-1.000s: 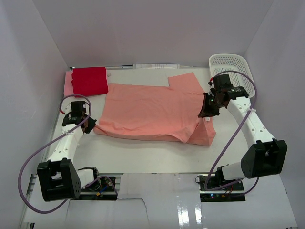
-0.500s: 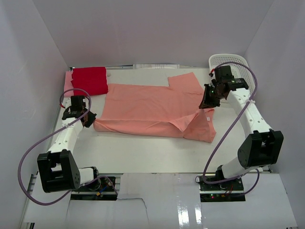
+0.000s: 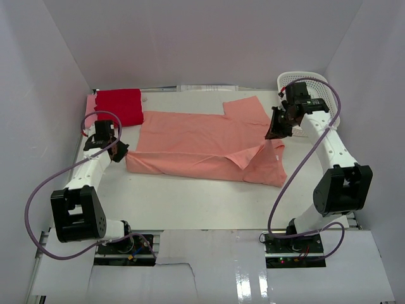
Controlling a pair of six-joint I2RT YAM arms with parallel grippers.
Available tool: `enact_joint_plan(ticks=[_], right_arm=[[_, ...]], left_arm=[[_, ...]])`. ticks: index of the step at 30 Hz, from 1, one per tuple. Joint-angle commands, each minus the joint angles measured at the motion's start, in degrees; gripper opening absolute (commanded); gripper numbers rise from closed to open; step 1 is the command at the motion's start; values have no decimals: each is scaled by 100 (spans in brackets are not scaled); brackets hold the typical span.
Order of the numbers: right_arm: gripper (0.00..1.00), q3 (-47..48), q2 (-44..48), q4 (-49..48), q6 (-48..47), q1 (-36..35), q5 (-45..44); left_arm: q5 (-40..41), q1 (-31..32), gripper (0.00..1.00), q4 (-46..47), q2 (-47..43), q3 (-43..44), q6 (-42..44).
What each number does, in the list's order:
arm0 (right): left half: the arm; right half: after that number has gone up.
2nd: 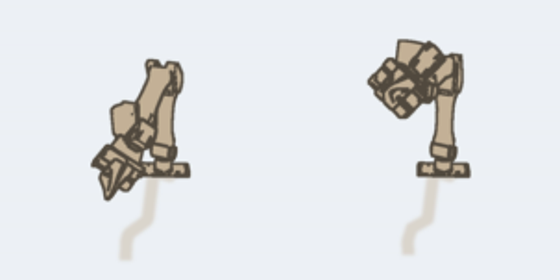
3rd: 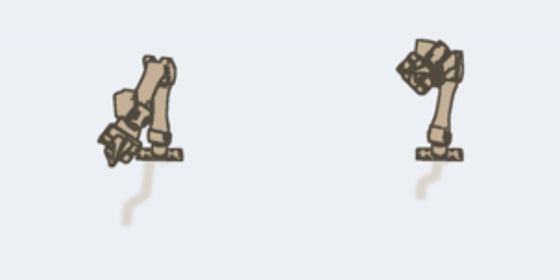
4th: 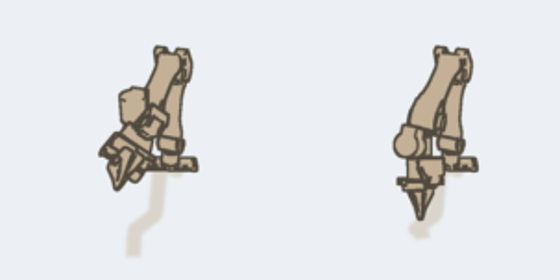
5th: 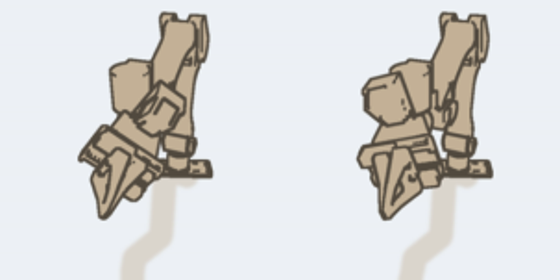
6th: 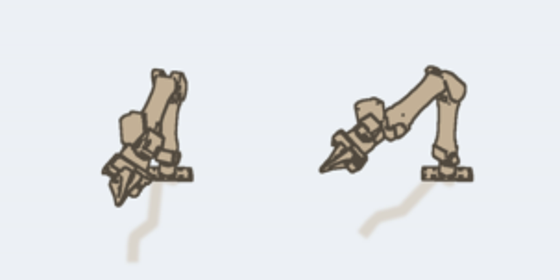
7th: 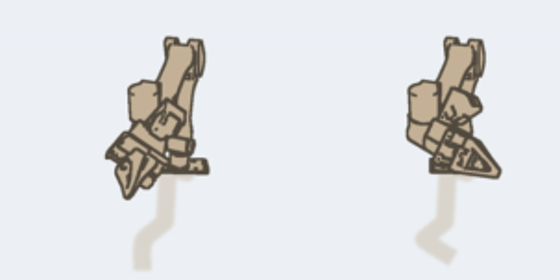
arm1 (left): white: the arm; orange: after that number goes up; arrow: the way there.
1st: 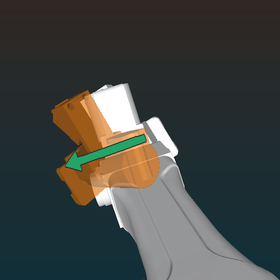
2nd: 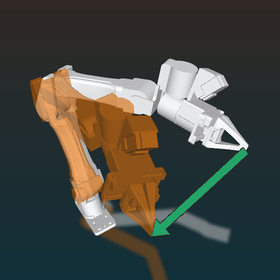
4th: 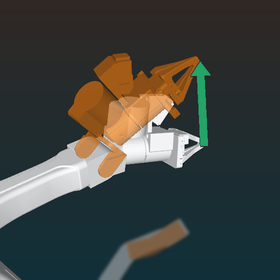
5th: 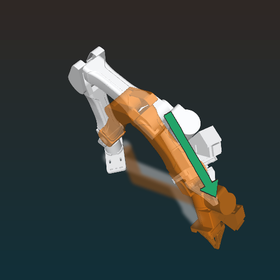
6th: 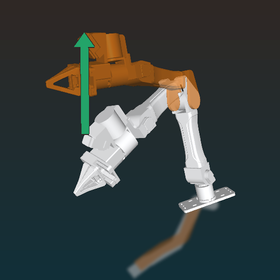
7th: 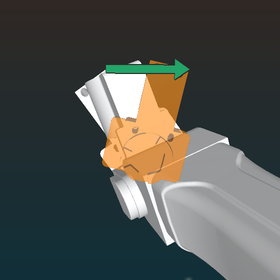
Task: Fold and stack the t-shirts
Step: Fold the flattened tshirt in 1/3 of the way
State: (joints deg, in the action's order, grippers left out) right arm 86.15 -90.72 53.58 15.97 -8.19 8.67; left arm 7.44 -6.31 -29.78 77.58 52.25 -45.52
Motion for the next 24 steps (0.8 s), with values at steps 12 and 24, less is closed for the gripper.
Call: enact_joint_plan(ticks=[12, 24], right_arm=[[8, 139, -376, -454, -76, 151, -155], [8, 525, -886, -603, -76, 186, -94]], left_arm=[[-331, -37, 0, 464, 644, 462, 201], [-428, -2, 0, 491, 1021, 848, 333]])
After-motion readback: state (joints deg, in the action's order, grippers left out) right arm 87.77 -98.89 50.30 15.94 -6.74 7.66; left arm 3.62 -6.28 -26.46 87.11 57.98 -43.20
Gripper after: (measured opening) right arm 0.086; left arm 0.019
